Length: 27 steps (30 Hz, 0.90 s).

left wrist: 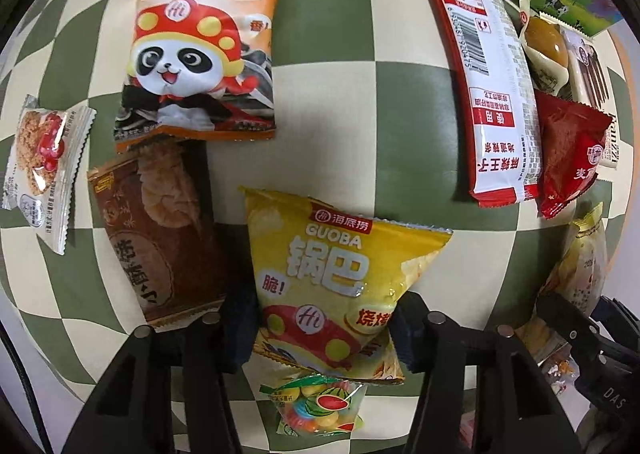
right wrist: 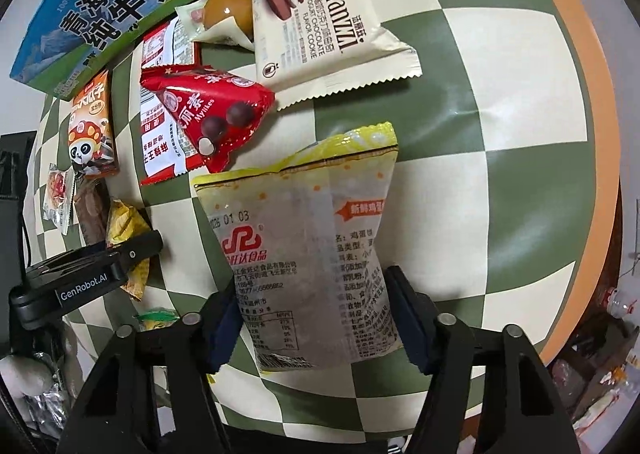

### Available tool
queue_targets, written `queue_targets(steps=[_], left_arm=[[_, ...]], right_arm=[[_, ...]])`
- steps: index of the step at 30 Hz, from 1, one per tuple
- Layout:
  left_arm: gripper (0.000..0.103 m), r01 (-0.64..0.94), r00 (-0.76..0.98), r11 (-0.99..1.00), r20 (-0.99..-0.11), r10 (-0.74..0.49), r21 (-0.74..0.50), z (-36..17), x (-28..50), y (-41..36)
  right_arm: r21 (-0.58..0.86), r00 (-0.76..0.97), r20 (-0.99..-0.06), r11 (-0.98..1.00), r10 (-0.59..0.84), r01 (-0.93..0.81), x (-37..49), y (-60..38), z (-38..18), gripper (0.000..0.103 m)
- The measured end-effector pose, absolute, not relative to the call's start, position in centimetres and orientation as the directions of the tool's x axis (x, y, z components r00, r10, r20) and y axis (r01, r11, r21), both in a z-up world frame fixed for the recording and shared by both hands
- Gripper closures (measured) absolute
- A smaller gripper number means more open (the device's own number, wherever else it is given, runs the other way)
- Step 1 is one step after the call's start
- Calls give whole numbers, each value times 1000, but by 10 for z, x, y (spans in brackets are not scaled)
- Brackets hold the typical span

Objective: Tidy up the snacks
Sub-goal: 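Grasp the yellow GUOBA chip bag with left tool while right grasps the clear bread bag, then carry both bags into the cardboard box and release them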

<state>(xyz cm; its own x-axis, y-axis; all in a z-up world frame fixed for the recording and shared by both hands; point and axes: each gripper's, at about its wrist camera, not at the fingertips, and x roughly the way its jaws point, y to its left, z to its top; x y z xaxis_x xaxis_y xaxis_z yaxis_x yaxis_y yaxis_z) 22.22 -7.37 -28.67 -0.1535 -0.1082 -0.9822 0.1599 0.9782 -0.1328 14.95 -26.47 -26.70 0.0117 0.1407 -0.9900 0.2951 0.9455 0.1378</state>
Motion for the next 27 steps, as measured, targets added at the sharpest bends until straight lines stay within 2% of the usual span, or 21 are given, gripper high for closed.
queue_targets(steps=[4, 11, 19, 27], left_arm=[[59, 169, -150, 978, -984, -94, -119, -277, 215, -78], [61, 176, -115, 975, -986, -118, -137, -244, 199, -72], [61, 194, -49, 960, -980, -195, -201, -181, 187, -71], [61, 228, 53, 929, -949, -312, -293, -95, 220, -76]], right_arm=[[127, 23, -992, 947, 126, 296, 145, -269, -260, 43], [142, 63, -990, 945, 129, 294, 132, -264, -238, 53], [216, 131, -974, 937, 186, 276, 130, -263, -198, 55], [351, 273, -919, 904, 284, 244, 161, -274, -121, 55]])
